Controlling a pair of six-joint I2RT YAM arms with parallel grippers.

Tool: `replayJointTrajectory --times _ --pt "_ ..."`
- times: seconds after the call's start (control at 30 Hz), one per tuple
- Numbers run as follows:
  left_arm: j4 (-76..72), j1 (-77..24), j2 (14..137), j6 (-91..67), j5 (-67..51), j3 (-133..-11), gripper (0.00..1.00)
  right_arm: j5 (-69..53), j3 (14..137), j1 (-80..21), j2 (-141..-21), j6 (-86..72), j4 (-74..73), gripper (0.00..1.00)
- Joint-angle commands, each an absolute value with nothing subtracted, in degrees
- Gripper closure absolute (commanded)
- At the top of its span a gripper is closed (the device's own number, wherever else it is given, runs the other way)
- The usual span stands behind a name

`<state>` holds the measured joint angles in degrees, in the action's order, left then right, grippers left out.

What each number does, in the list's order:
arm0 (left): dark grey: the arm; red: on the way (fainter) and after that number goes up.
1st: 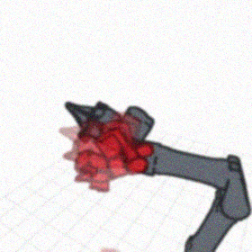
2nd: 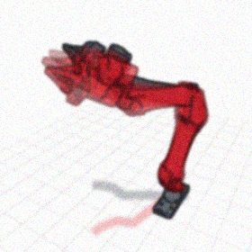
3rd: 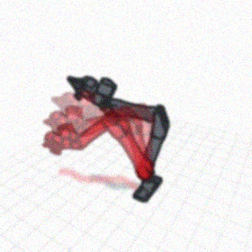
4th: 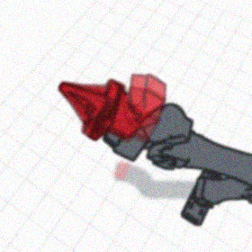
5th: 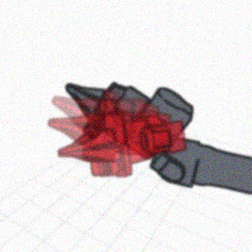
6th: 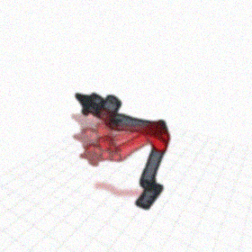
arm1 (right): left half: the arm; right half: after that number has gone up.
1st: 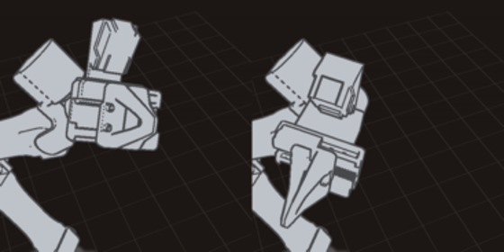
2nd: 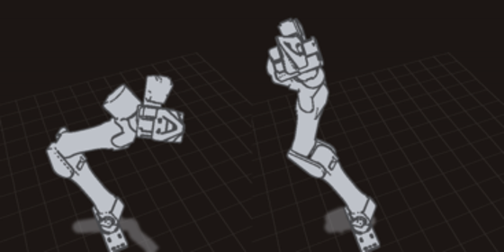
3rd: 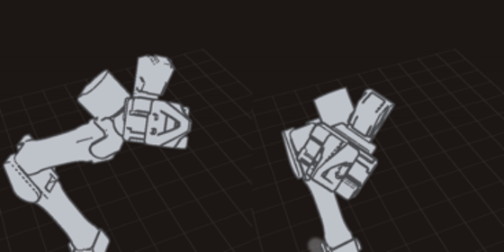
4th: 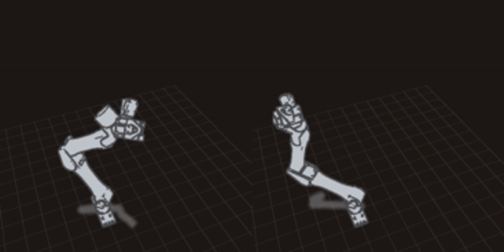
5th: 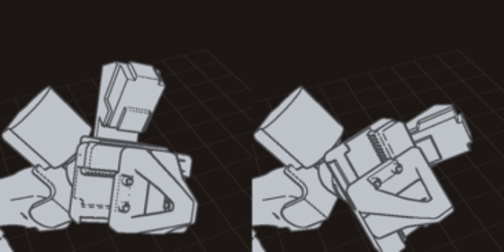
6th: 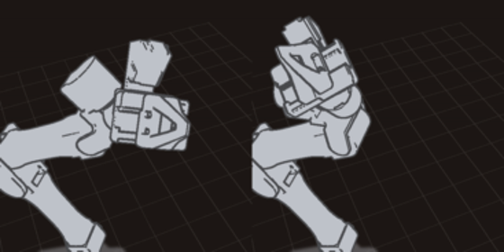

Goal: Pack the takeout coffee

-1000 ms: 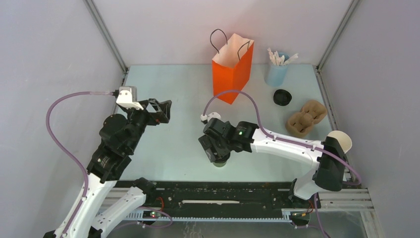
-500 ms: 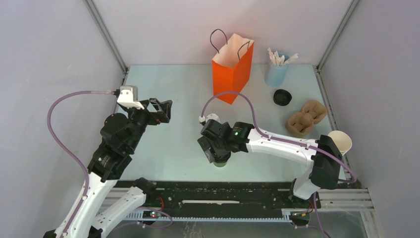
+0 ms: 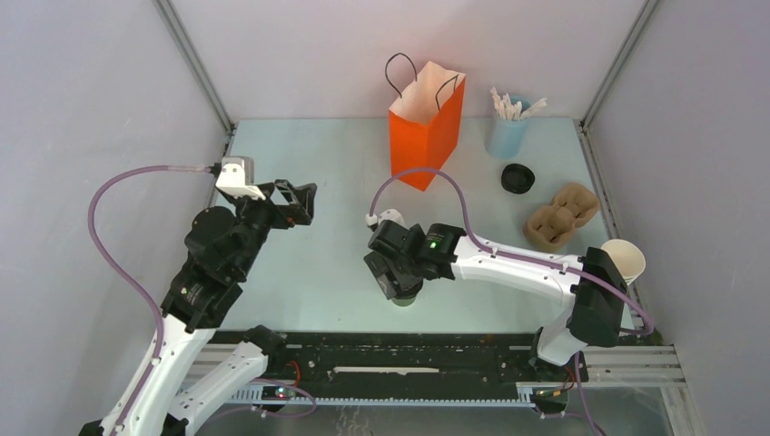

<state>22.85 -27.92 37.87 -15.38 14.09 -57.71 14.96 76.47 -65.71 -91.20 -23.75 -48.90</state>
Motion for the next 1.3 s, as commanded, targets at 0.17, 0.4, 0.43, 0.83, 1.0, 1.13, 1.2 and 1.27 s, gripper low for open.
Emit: replayJointTrajectory --times 0.17,0.4,0.43,0.83,1.0,1.13,1.2,1.27 --pt "21.1 -27.4 38.2 -13.9 13.1 -56.2 0.00 15.9 78.5 -66.3 -92.2 -24.0 -48.7 0.03" --pt "21.1 -27.4 38.1 -13.8 13.1 -56.2 0.00 15.7 78.5 -65.9 -92.3 -24.0 -48.5 0.10" --pt "21.1 -27.4 38.0 -13.8 13.1 -56.2 0.00 16.0 78.4 -66.0 -92.2 -24.0 -48.6 0.11" --pt "21.2 -27.4 37.9 -13.6 13.1 -56.2 0.00 21.1 75.2 -53.9 -86.1 -20.6 -46.5 0.18" --pt "21.1 -27.4 38.0 -13.7 12.8 -56.2 0.00 18.5 73.5 -38.4 -85.5 -15.0 -39.7 0.18" --pt "21.1 -27.4 38.1 -13.8 12.5 -56.2 0.00 14.9 75.8 -26.4 -89.1 -12.4 -36.3 0.18" --pt "21.1 -27.4 38.2 -13.9 12.2 -56.2 0.00 12.8 77.2 -22.3 -91.3 -11.6 -35.1 0.17" --pt "21.1 -27.4 38.3 -14.1 11.9 -56.2 0.00 11.9 79.2 -19.3 -93.8 -11.0 -35.3 0.17"
